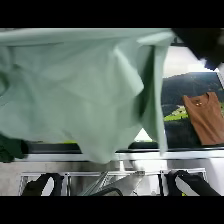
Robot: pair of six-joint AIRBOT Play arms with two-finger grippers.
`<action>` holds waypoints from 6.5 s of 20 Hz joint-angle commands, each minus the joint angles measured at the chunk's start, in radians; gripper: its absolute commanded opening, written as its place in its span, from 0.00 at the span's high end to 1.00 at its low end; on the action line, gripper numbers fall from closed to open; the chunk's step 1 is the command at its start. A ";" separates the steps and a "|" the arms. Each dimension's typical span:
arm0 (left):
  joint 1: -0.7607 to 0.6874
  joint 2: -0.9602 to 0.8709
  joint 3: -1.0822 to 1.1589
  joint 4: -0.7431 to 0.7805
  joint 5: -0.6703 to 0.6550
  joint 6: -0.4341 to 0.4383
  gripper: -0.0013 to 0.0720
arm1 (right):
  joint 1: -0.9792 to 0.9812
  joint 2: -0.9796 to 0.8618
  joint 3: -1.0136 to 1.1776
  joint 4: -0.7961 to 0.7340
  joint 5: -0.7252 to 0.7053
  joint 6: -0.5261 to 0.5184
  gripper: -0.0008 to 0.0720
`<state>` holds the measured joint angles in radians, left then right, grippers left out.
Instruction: Fold the shirts.
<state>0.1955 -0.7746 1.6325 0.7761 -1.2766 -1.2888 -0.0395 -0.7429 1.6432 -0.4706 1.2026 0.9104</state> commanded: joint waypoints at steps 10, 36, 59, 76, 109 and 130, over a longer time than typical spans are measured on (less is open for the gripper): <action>-0.150 -1.009 -0.008 0.067 0.101 0.129 0.07 | 0.047 -0.798 -0.093 0.054 -0.189 -0.074 0.63; 0.216 -1.067 -0.282 0.135 -0.071 0.208 0.07 | 0.133 -0.057 -1.197 -0.254 -0.272 0.362 0.49; 0.331 -1.114 -0.280 0.060 -0.136 0.260 0.67 | 0.313 -0.229 -1.198 -0.175 -0.335 0.369 0.67; 0.248 -1.132 -0.279 0.061 -0.093 0.286 0.96 | 0.230 -0.058 -1.196 -0.161 -0.280 0.399 0.96; -0.047 -0.559 0.085 -0.018 -0.009 0.068 0.96 | -0.280 -0.370 -0.055 0.010 0.073 -0.026 0.97; -0.035 -1.299 0.266 0.253 0.050 -0.092 0.96 | -0.276 -1.019 0.079 -0.165 -0.139 -0.017 0.97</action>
<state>0.1604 -2.0686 1.9457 0.9947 -1.2259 -1.3701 -0.3153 -1.7466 1.7210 -0.6033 1.0424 0.8928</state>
